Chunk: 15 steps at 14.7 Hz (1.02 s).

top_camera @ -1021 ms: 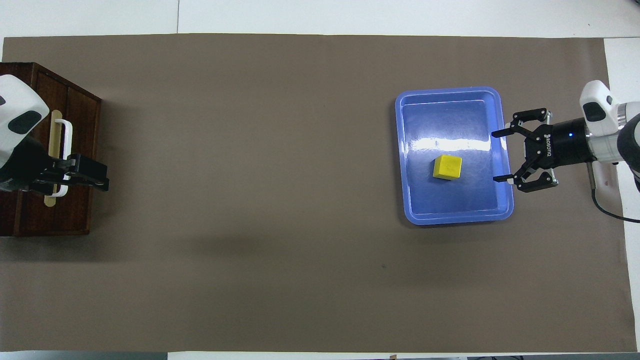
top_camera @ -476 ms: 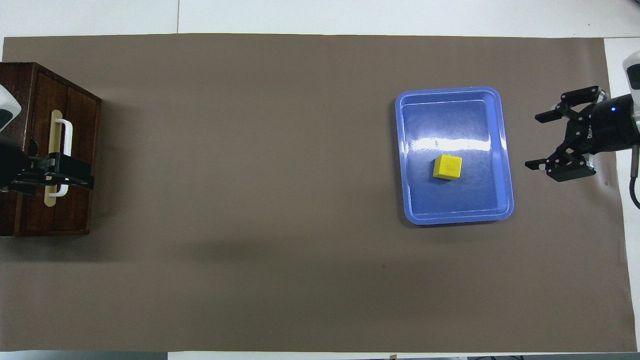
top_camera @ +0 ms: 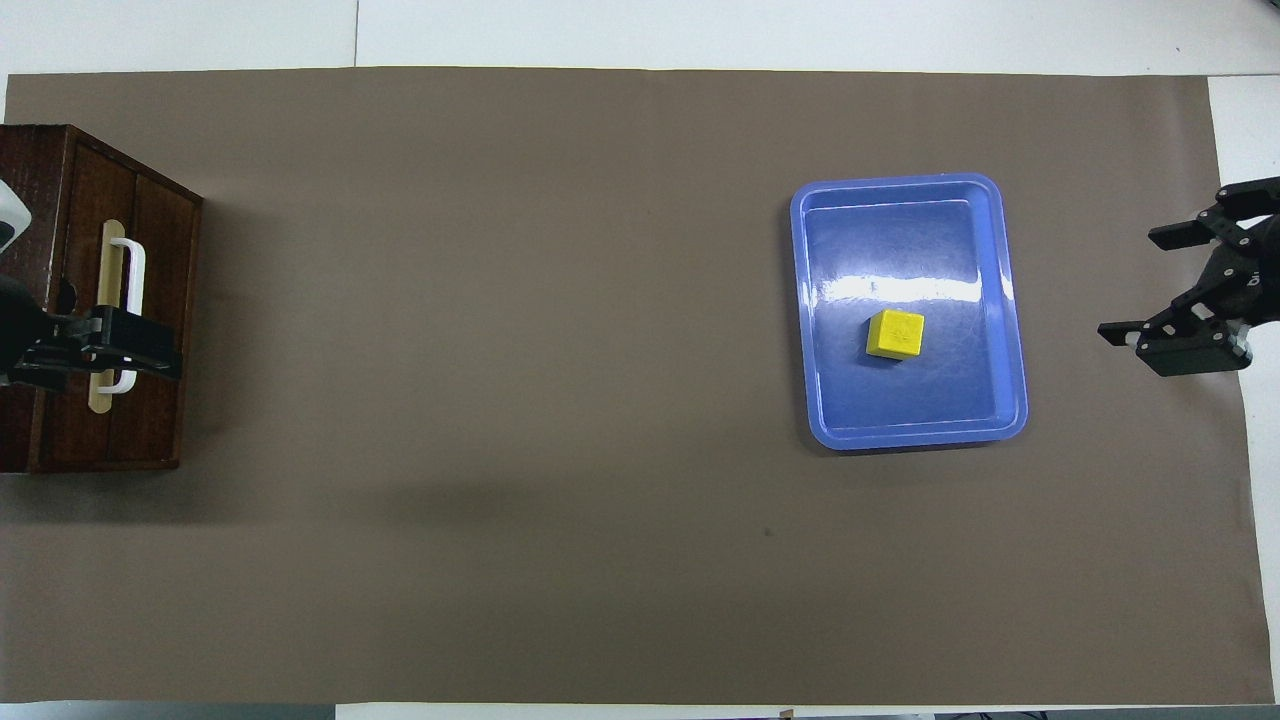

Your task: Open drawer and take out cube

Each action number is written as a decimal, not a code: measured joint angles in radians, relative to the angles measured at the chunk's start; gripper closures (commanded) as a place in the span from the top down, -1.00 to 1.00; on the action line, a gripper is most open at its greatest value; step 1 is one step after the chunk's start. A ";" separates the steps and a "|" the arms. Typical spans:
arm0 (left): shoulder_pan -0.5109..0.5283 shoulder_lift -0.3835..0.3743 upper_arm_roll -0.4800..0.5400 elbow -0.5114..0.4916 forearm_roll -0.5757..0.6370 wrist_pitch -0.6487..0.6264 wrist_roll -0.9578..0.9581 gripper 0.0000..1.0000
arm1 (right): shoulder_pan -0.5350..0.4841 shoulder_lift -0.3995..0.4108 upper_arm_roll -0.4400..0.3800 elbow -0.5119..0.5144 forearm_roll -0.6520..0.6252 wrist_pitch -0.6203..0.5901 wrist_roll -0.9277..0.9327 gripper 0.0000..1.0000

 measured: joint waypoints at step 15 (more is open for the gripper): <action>0.000 0.000 0.000 0.000 0.000 0.000 0.000 1.00 | 0.027 -0.007 0.006 0.142 -0.229 -0.394 1.054 1.00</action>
